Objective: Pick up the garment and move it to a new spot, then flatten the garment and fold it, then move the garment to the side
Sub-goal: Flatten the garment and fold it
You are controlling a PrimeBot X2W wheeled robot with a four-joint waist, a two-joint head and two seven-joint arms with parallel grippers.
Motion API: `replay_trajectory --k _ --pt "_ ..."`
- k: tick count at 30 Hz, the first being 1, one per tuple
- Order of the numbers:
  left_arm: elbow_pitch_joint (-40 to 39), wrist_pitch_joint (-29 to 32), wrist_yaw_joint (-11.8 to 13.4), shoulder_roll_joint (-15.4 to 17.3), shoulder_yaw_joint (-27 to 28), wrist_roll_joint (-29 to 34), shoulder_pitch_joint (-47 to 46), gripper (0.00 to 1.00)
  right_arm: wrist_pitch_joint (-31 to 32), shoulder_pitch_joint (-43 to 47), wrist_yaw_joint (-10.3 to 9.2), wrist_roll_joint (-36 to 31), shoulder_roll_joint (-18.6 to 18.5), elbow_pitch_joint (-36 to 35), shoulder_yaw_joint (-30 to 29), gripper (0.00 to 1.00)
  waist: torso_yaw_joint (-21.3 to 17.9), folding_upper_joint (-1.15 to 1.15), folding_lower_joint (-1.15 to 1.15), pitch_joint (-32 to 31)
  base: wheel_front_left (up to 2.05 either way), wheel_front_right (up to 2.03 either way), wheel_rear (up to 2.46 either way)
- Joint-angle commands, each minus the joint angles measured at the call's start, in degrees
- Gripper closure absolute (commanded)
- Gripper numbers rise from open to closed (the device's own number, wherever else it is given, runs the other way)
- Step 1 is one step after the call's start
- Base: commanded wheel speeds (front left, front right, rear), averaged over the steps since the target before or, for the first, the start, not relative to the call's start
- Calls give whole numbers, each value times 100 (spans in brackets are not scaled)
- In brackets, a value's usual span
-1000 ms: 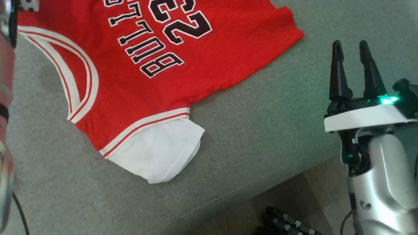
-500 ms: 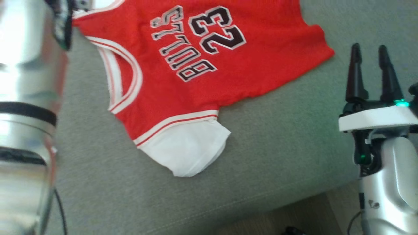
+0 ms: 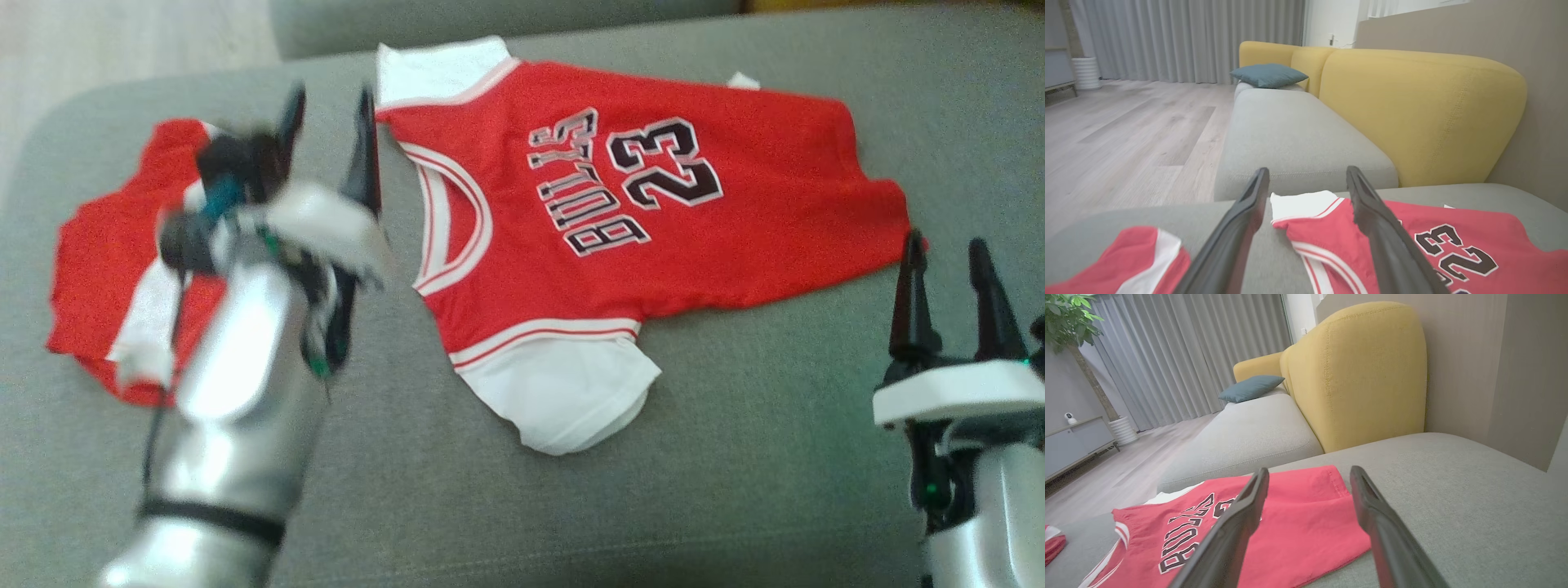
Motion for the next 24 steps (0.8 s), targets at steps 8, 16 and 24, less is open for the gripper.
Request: replay_trajectory --k 8,16,24 --pt "-1222 -31 396 -70 -23 -248 1762 0 -199 208 37 109 -29 -36 179 0 345 0 0 -509 0 0 0" --pt "-1674 39 578 -101 -492 -451 2354 0 -115 160 37 49 -29 -135 178 0 319 0 0 -460 0 0 0" --pt "-1849 977 191 -105 -1486 -934 2685 0 -71 169 37 13 -29 -115 112 0 132 0 0 -411 0 0 0"
